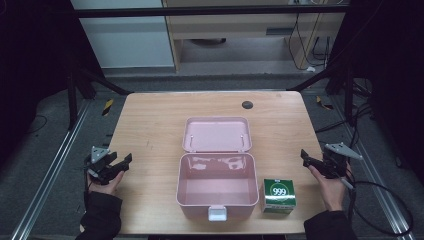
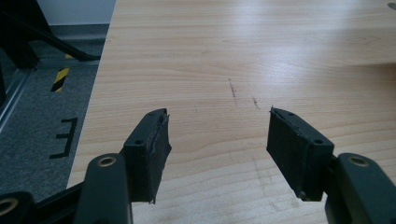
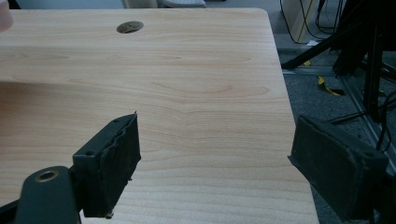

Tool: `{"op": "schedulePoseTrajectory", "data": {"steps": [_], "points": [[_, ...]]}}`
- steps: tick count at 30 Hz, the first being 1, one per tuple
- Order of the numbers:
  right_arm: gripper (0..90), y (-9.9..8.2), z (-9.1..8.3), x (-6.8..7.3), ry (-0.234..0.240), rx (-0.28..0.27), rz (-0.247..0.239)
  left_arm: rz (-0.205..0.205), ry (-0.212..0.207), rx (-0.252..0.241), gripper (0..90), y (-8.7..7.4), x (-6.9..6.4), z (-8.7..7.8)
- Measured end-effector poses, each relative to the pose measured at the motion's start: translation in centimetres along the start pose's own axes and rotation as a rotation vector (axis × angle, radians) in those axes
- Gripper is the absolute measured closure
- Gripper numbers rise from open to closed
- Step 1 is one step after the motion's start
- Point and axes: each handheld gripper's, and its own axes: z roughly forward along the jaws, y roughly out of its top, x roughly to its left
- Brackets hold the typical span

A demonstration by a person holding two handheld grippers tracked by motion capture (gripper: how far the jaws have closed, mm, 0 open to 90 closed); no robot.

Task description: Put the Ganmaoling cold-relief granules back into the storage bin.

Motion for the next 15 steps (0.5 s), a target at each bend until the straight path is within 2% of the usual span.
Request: {"op": "schedulePoseTrajectory", "data": {"steps": [6, 7, 12, 13, 15], "points": [[15.2, 0.8, -1.1, -0.1, 0.02, -0.007, -0.042, 0.002, -0.018, 0.011, 36.5, 0.0, -0.2, 0.1], [15.2, 1.0, -1.3, -0.1, 0.027, -0.011, -0.049, -0.002, -0.026, 0.027, 36.3, 0.0, -0.2, 0.1], [14.3, 1.9, -1.9, 0.2, 0.065, 0.002, -0.083, 0.004, -0.032, 0.056, 31.8, -0.1, -0.4, 0.4], [14.2, 2.4, -2.2, 0.4, 0.097, 0.007, -0.102, 0.008, -0.046, 0.07, 31.0, -0.2, -0.6, 0.5], [14.2, 2.5, -2.3, 0.5, 0.108, 0.008, -0.102, 0.011, -0.048, 0.079, 30.9, -0.2, -0.7, 0.6]]}}
